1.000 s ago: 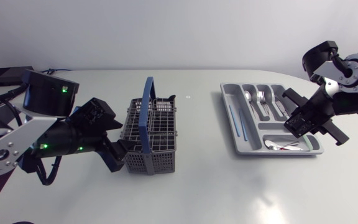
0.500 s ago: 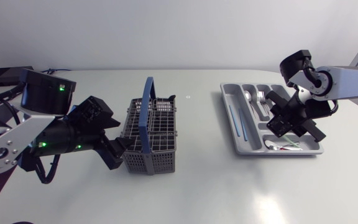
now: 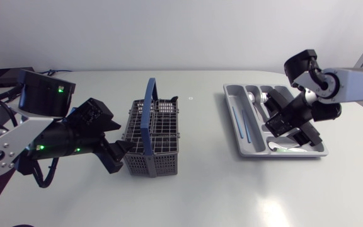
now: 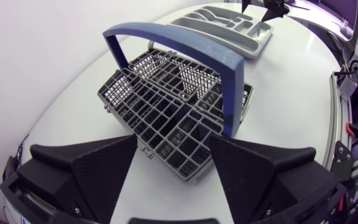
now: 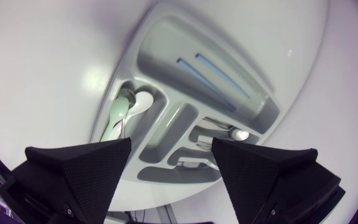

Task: Unload the cutlery basket into the drawer organizer.

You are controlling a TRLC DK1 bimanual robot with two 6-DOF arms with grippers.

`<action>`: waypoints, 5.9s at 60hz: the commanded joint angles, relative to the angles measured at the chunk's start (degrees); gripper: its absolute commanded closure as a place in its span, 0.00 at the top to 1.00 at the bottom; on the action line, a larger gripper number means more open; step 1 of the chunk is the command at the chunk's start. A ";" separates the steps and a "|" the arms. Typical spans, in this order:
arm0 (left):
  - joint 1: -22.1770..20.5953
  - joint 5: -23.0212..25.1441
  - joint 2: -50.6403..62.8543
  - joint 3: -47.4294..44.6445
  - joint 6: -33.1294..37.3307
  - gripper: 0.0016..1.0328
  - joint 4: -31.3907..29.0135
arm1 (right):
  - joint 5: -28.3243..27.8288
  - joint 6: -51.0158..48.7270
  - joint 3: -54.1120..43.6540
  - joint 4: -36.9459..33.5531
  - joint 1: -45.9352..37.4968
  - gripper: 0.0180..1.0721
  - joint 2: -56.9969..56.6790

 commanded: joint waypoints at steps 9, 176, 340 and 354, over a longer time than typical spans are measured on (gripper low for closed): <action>-1.31 -0.22 -2.53 -0.80 -0.39 0.78 -3.63 | -10.84 24.88 14.69 -6.22 7.76 0.91 -0.95; 0.89 0.13 -1.92 -6.33 3.57 0.67 -4.07 | -27.98 45.62 25.15 -0.68 18.57 0.05 -2.53; 1.07 1.01 7.40 -9.85 2.95 0.06 4.99 | -43.54 65.57 35.87 9.07 11.45 0.05 33.85; 3.44 1.01 13.29 -8.18 2.86 0.06 11.67 | -48.02 66.28 34.38 7.14 12.86 0.05 33.50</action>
